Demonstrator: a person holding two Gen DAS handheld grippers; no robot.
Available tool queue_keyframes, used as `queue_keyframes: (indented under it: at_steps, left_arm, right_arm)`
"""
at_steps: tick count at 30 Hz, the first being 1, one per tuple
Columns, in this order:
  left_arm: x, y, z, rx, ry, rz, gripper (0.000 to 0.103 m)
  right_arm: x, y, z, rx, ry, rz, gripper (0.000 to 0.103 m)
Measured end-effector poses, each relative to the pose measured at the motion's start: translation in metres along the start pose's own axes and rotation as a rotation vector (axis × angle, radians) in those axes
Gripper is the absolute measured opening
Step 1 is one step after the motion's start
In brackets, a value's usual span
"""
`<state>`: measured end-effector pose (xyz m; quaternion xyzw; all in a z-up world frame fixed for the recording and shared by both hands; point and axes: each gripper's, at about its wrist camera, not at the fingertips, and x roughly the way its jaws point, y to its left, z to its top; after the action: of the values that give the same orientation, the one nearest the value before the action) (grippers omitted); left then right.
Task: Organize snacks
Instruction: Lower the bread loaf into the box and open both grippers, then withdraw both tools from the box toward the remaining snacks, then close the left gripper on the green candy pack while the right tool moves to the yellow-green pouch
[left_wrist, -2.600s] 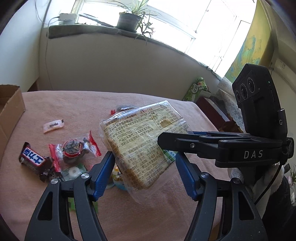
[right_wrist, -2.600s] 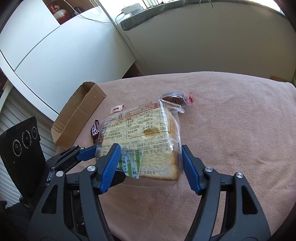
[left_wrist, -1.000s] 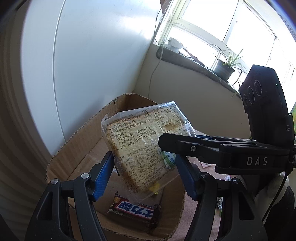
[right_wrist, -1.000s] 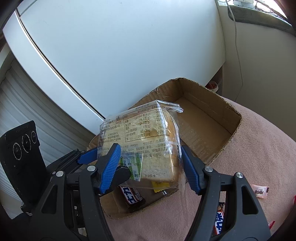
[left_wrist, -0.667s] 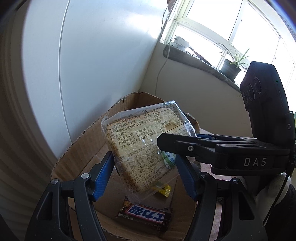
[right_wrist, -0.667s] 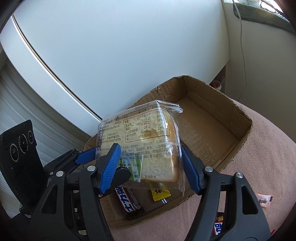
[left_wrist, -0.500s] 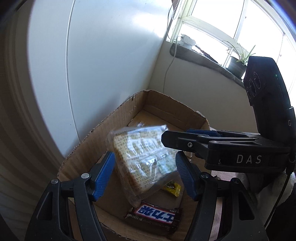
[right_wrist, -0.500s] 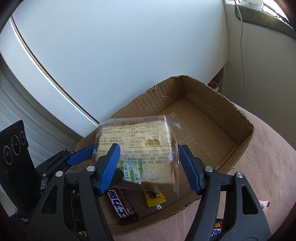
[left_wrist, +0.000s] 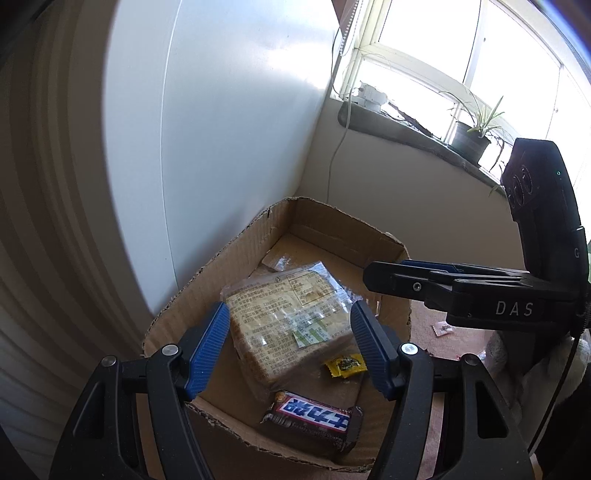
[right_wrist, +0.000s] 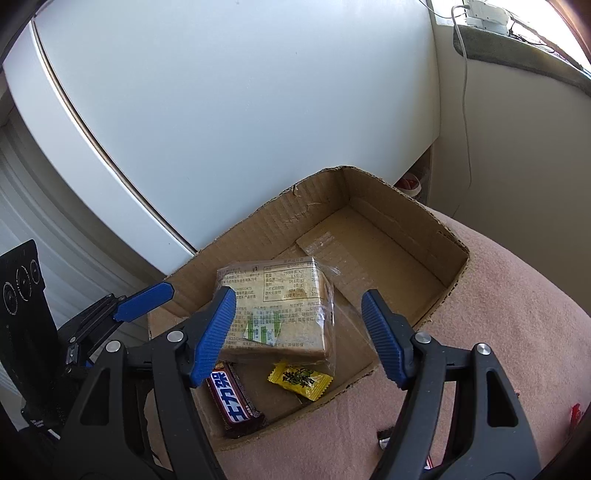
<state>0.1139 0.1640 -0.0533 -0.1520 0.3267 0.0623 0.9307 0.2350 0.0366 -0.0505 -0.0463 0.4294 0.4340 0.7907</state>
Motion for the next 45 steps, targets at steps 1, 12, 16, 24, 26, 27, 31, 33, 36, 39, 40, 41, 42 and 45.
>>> queue_keyframes:
  at_steps: [1,12,16,24,26,27,31,33,36,39,40,41,42,45]
  left_arm:
    - [-0.003,-0.002,-0.001,0.001,-0.006,-0.007,0.067]
    - [-0.031,-0.046,-0.018,0.064,-0.062,-0.13,0.067]
    - [-0.032,-0.065,-0.027,0.089,-0.043,-0.167,0.067]
    - [-0.028,-0.095,-0.053,0.095,0.016,-0.235,0.067]
    - [-0.027,-0.101,-0.061,0.098,0.035,-0.246,0.067]
    - [-0.026,-0.105,-0.064,0.098,0.045,-0.252,0.067]
    - [-0.021,-0.123,-0.078,0.113,0.094,-0.284,0.067]
    - [-0.019,-0.133,-0.086,0.131,0.119,-0.301,0.067]
    - [-0.013,-0.147,-0.099,0.167,0.158,-0.321,0.067]
    - [-0.005,-0.162,-0.11,0.219,0.193,-0.327,0.067]
    - [-0.002,-0.167,-0.113,0.239,0.205,-0.326,0.067]
    - [0.0,-0.171,-0.116,0.262,0.215,-0.322,0.066]
    - [0.003,-0.176,-0.12,0.286,0.222,-0.312,0.064]
    - [0.01,-0.187,-0.127,0.353,0.243,-0.296,0.062]
  right_arm:
    - [-0.006,-0.002,-0.004,0.001,-0.007,-0.003,0.073]
    - [-0.101,-0.034,-0.077,-0.004,-0.103,-0.138,0.073]
    - [-0.14,-0.054,-0.105,0.045,-0.174,-0.185,0.085]
    - [-0.177,-0.089,-0.157,0.124,-0.197,-0.266,0.092]
    - [-0.182,-0.097,-0.169,0.136,-0.182,-0.283,0.092]
    - [-0.183,-0.1,-0.175,0.141,-0.174,-0.294,0.092]
    - [-0.183,-0.114,-0.195,0.156,-0.137,-0.308,0.091]
    - [-0.179,-0.117,-0.201,0.158,-0.119,-0.309,0.086]
    - [-0.171,-0.12,-0.211,0.158,-0.093,-0.294,0.084]
    - [-0.16,-0.119,-0.217,0.145,-0.064,-0.292,0.082]
    - [-0.157,-0.118,-0.218,0.138,-0.058,-0.293,0.081]
    - [-0.155,-0.118,-0.218,0.133,-0.054,-0.293,0.081]
    - [-0.152,-0.118,-0.217,0.131,-0.05,-0.292,0.08]
    - [-0.147,-0.121,-0.217,0.126,-0.036,-0.286,0.077]
